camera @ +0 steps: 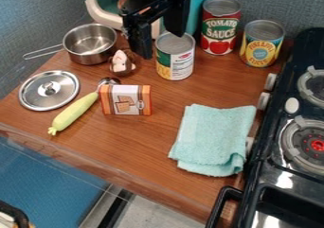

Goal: Put the thing in the middle of the table

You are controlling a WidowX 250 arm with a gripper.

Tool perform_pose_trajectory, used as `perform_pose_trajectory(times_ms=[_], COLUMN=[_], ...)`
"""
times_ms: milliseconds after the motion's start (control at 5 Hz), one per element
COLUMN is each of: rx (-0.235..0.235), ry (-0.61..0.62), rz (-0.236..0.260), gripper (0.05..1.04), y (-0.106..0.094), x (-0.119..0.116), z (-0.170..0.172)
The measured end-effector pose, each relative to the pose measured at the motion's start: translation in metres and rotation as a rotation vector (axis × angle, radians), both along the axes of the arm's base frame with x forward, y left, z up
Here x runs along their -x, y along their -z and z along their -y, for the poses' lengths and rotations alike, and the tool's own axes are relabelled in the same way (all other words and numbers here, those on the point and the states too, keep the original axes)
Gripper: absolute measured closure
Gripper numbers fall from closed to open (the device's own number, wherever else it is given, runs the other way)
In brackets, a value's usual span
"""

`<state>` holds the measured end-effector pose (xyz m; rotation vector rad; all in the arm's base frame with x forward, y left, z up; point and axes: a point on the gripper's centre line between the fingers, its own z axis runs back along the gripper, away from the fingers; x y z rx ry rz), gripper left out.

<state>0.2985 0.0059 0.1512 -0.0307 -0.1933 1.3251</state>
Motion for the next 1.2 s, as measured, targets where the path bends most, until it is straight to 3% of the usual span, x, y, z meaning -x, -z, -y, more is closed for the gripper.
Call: perform_pose_trajectory(times_ms=[200,600,800,1200], rx=[0.001,0.025,-0.042,-0.042], ry=[-0.010,-0.256,-0.409,-0.528], rz=[-0.022,0.097,0.166,0.173], gripper=[0.083,0.083,0.083,0.083], y=[0.009,0.021,0.025,0.050], x=[0.001,0.007,0.019,0.032], z=[0.000,-0.029,-0.044,-0.046])
